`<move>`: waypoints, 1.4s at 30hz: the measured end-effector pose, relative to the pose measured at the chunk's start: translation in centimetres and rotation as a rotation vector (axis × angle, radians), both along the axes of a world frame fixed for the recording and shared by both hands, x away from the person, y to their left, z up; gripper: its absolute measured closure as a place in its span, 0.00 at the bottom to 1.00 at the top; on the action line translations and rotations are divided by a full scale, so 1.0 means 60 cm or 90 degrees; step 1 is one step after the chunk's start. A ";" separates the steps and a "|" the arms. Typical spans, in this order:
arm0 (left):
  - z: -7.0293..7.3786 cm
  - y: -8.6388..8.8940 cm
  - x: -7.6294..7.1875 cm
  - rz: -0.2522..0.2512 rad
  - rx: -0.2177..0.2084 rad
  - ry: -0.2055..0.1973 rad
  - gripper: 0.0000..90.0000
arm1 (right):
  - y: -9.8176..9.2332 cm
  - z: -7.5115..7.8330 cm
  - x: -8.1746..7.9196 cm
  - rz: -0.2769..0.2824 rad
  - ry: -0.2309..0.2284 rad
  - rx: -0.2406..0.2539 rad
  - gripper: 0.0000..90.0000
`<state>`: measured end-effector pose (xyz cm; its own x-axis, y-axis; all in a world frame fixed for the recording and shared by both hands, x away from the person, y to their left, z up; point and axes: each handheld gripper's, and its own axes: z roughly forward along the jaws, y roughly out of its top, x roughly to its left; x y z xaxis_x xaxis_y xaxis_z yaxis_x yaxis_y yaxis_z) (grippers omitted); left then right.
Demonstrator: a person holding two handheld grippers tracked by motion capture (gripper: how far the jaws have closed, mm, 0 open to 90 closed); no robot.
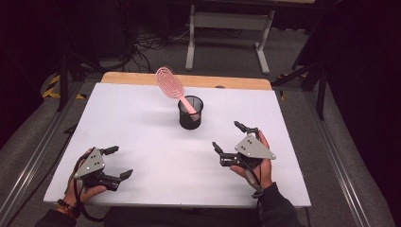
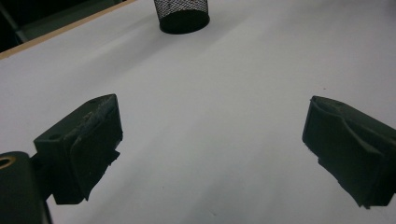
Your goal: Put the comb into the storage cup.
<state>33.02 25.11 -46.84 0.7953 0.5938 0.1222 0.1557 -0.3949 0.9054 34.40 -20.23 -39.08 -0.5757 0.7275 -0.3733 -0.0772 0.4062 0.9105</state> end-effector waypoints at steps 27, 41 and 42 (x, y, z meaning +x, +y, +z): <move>-0.001 -0.003 0.000 -0.005 0.003 0.001 0.07 | -0.052 -0.071 -0.021 -0.015 0.054 -0.024 0.08; 0.001 0.003 -0.001 0.002 -0.004 0.000 0.06 | -0.092 -0.101 -0.030 -0.021 0.083 -0.013 0.05; 0.002 0.003 -0.001 0.004 -0.003 -0.001 0.06 | -0.094 -0.104 -0.032 -0.023 0.083 -0.018 0.05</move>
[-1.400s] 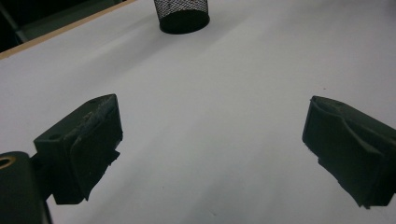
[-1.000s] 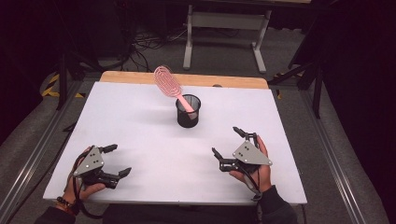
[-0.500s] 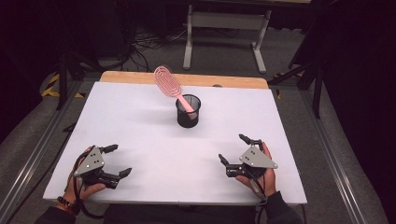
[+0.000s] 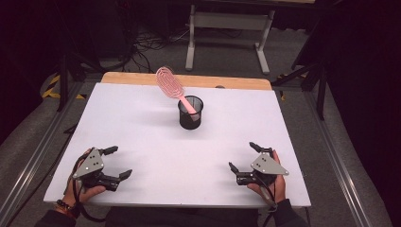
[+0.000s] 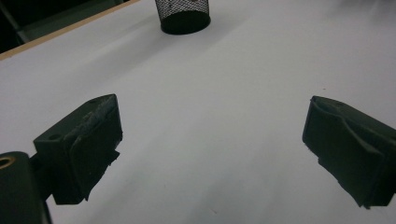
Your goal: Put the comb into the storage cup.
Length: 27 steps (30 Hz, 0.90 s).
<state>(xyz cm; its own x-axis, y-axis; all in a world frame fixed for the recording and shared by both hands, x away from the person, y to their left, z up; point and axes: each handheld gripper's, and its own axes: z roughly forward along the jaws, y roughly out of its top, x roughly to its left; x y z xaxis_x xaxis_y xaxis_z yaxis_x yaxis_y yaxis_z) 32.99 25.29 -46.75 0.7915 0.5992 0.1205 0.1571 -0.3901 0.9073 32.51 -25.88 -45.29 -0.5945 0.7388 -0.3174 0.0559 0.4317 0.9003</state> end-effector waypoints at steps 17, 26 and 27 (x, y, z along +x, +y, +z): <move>-0.001 -0.008 -0.001 -0.008 0.011 -0.005 0.06 | -0.011 -0.006 -0.006 0.004 0.015 0.019 0.04; -0.002 -0.007 -0.005 -0.011 0.016 -0.008 0.06 | -0.004 -0.003 -0.007 0.004 0.012 0.019 0.04; -0.002 -0.007 -0.005 -0.011 0.015 -0.008 0.06 | -0.003 -0.004 -0.007 0.003 0.013 0.017 0.04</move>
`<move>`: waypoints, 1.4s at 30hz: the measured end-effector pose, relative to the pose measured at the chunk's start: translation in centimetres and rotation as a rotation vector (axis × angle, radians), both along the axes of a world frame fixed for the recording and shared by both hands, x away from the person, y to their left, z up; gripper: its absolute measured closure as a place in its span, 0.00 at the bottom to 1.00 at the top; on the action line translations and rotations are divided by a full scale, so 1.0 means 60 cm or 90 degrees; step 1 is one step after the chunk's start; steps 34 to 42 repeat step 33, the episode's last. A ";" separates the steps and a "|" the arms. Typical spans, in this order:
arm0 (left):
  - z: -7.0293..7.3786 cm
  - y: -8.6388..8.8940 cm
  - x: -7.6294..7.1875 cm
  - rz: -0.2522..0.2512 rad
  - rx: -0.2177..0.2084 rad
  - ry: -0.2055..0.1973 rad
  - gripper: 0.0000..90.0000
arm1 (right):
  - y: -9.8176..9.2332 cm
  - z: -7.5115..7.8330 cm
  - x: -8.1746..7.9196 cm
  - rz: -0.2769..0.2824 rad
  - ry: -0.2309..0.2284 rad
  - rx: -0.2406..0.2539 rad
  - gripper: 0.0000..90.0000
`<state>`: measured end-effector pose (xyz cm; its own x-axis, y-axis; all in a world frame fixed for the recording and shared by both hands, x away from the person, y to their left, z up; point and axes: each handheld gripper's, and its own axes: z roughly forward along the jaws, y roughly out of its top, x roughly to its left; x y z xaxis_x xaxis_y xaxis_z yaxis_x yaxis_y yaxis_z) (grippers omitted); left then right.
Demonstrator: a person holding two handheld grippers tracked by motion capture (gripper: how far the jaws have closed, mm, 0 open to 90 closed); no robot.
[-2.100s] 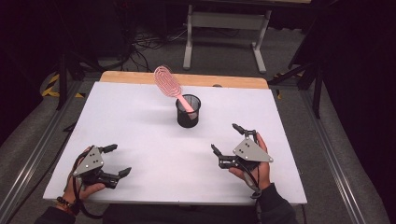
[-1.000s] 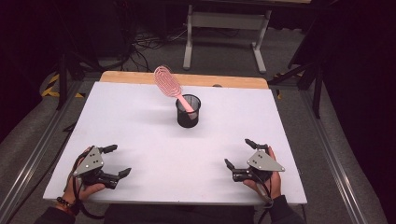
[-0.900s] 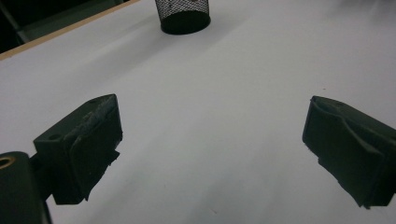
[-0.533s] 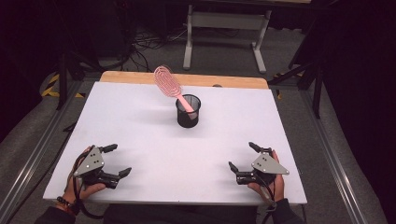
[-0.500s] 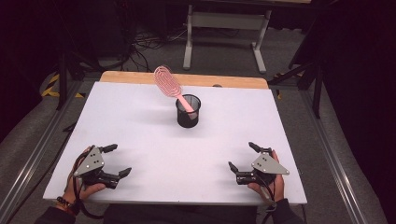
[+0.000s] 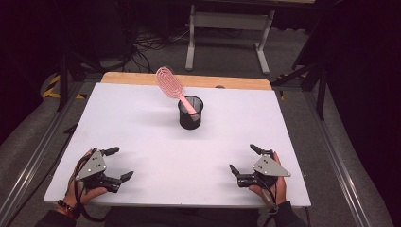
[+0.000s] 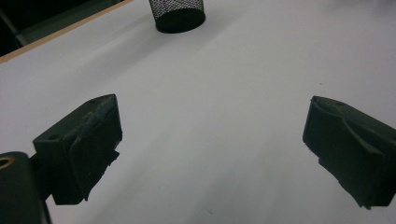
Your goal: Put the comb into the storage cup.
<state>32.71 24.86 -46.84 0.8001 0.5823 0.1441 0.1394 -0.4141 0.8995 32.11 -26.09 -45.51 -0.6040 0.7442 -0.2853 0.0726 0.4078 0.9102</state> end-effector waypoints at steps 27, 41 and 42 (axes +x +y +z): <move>0.001 -0.001 0.002 0.001 -0.003 0.002 0.06 | 0.013 0.002 0.003 0.003 -0.002 0.003 0.05; 0.000 -0.002 0.004 0.005 -0.001 0.003 0.06 | 0.012 0.001 0.003 0.003 0.000 0.001 0.05; 0.000 -0.002 0.004 0.005 -0.001 0.003 0.06 | 0.012 0.001 0.003 0.003 0.000 0.001 0.05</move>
